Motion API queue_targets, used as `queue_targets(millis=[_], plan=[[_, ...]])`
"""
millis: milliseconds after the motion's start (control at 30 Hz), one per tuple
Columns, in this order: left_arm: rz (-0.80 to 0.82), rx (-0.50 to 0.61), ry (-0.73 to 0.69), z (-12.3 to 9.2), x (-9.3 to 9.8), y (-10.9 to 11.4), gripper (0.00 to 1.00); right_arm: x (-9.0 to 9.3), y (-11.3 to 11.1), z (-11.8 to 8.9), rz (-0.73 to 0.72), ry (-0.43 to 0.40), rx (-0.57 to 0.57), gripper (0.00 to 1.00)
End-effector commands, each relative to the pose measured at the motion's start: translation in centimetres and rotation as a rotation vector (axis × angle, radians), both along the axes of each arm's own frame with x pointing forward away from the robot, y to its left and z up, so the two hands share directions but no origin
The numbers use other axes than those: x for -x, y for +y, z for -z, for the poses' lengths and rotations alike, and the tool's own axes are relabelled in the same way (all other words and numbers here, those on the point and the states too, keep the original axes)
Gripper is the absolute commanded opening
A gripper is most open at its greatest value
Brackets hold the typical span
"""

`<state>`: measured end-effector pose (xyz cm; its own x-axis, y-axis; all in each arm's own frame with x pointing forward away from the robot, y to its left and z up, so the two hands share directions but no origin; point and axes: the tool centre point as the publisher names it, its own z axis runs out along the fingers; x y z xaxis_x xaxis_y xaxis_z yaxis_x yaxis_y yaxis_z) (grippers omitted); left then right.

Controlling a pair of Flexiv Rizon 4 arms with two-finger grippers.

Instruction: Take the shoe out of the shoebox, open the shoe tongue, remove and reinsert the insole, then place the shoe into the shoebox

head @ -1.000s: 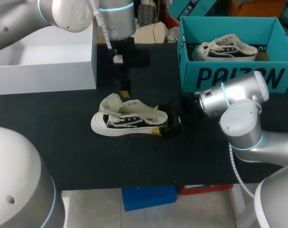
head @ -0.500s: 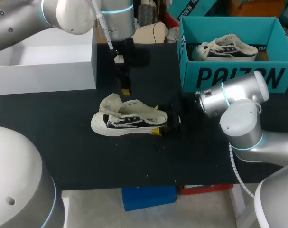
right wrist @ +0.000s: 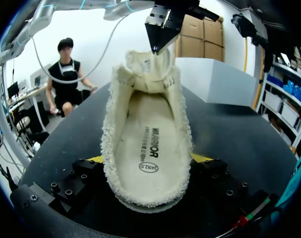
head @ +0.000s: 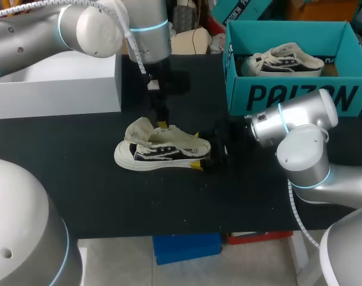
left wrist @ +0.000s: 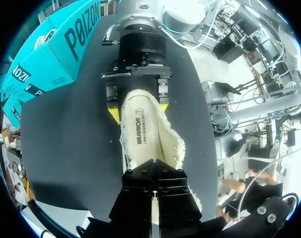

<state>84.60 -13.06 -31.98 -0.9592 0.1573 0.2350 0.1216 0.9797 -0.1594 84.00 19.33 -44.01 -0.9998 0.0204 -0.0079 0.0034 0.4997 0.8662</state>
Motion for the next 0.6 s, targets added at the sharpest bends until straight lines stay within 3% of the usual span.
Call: queue_targets(millis=[33,200,600], plan=[[0.002,-0.002,0.002,0.0,-0.1,-0.1,0.0,-0.2,0.0,0.4,0.002,0.001,0.001,0.0],[0.027,-0.015,0.039,0.2,-0.1,-0.4,0.0,-0.2,0.0,0.4,0.002,0.001,0.001,0.0],[-0.012,-0.03,0.1,3.2,0.5,-1.3,0.0,-0.2,0.0,0.4,0.002,0.001,0.001,0.0]])
